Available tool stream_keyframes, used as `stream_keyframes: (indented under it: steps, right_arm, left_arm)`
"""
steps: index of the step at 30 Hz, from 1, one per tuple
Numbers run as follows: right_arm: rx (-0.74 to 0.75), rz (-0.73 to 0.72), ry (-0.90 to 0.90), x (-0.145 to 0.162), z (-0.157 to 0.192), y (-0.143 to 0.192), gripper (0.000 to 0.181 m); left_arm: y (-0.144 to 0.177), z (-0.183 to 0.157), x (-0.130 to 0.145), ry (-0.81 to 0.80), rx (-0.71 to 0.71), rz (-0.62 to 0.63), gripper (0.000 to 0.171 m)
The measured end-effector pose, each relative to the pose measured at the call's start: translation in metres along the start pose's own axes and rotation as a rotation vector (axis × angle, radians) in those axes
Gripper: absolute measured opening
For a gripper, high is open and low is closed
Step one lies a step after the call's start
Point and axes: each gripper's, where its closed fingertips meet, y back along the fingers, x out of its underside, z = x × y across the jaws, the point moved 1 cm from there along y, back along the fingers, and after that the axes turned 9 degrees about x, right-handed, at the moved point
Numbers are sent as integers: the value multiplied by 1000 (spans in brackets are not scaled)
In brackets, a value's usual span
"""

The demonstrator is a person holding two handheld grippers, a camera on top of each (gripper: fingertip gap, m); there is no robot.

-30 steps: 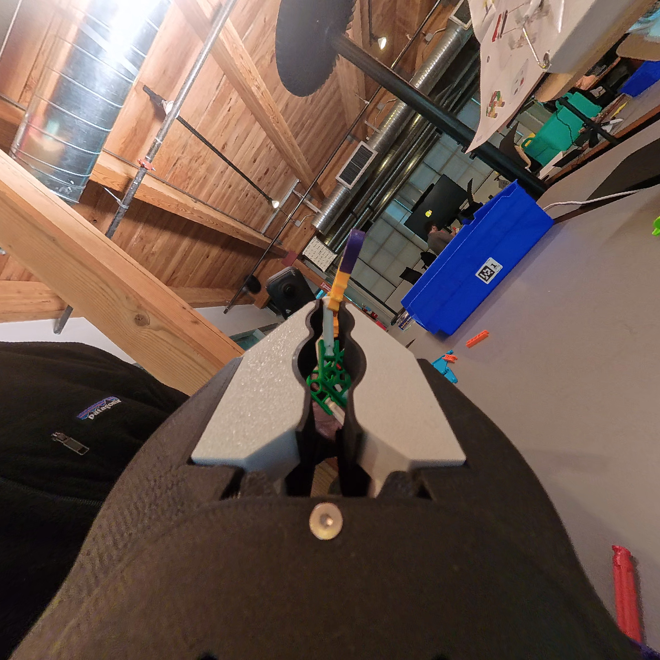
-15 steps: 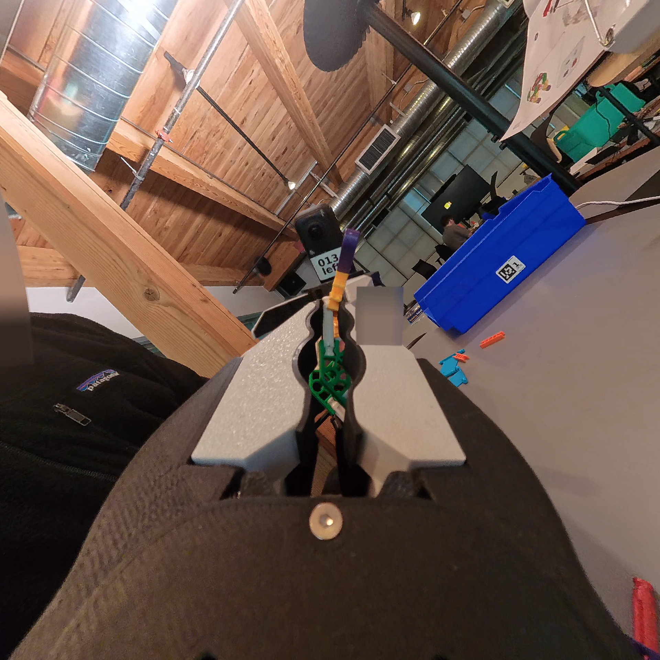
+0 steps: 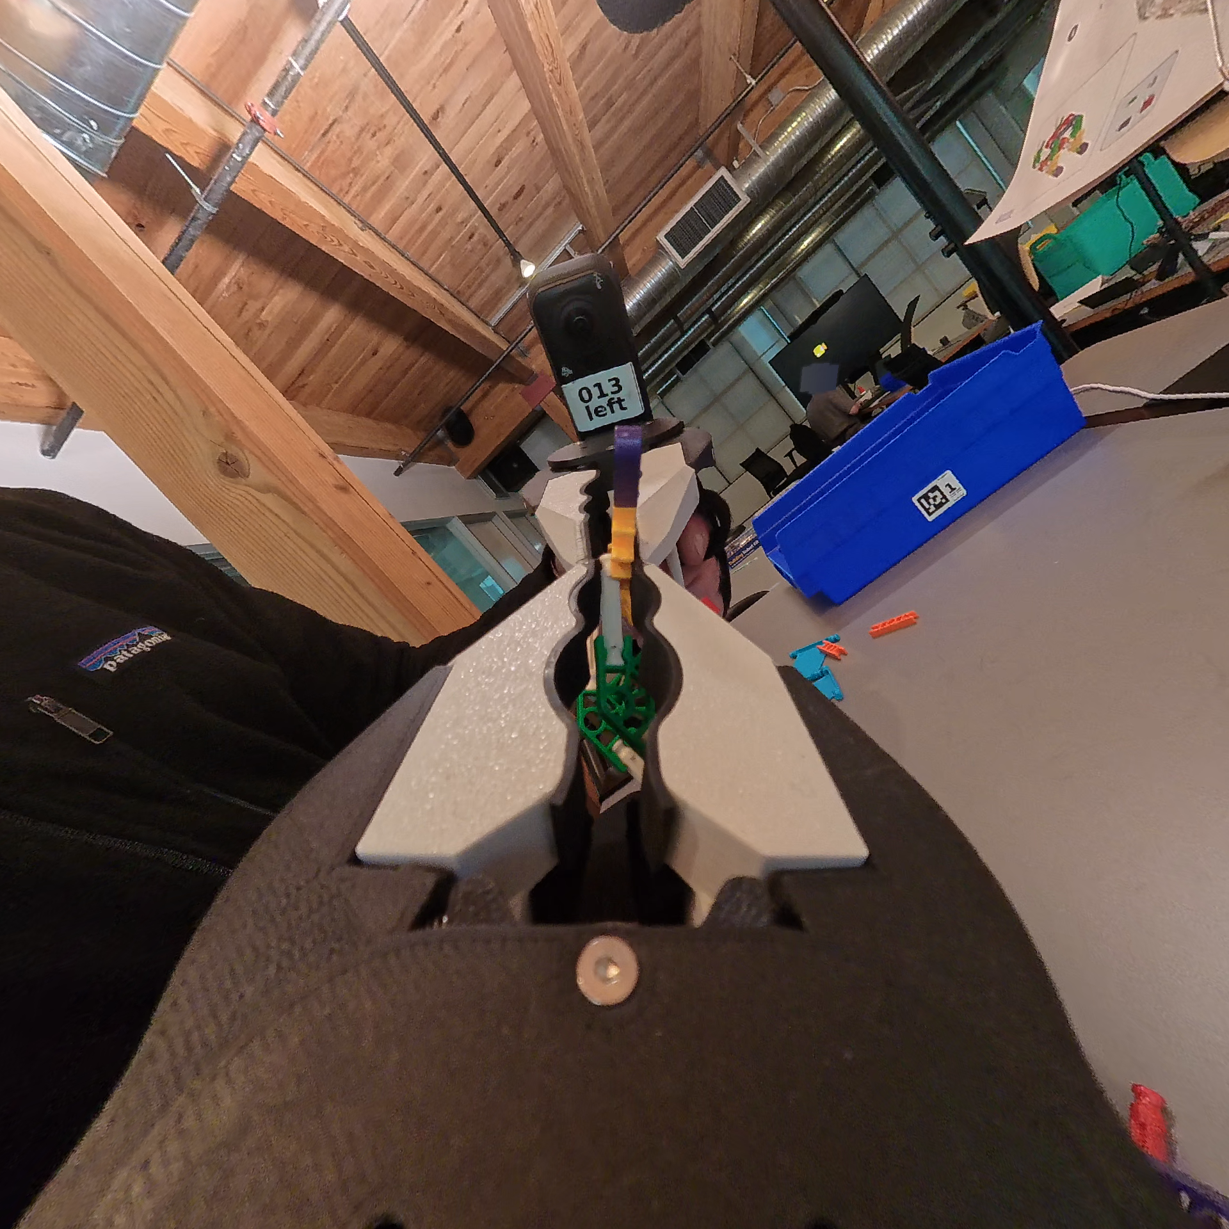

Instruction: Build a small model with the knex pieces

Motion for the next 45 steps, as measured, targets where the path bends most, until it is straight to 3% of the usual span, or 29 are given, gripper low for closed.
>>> stream_keyframes:
  steps: [15,21,22,24,26,34,37,40,41,43,45]
  right_arm:
    - [63,-27,69,-3,-1,3,3]
    - [37,-33,52,-7,0,1,2]
    - [38,-46,47,-10,0,0,2]
    - [21,-65,25,-14,2,1,2]
    - [30,-72,18,-16,0,3,2]
    - [43,-65,-16,-9,-3,6,4]
    - [133,-71,-10,-9,-11,12,29]
    - [231,-87,86,-13,-6,25,28]
    - [261,-73,151,-10,0,28,18]
    - [252,-23,263,3,20,26,0]
    - [273,79,324,24,27,17,0]
  left_arm:
    - [-5,2,-4,-72,-160,4,3]
    - [-2,2,-8,-30,-132,-26,4]
    - [-1,3,-8,-6,-121,-33,7]
    - [4,1,-3,57,-71,-36,32]
    - [10,-1,1,78,-64,-83,39]
    - [1,-6,10,90,-77,-137,9]
    - [0,-6,14,111,-94,-147,7]
    - [1,-6,16,140,-106,-169,7]
    - [0,-8,16,147,-92,-172,6]
    - [-1,-7,17,146,-112,-172,7]
    - [-4,-8,17,148,-119,-178,7]
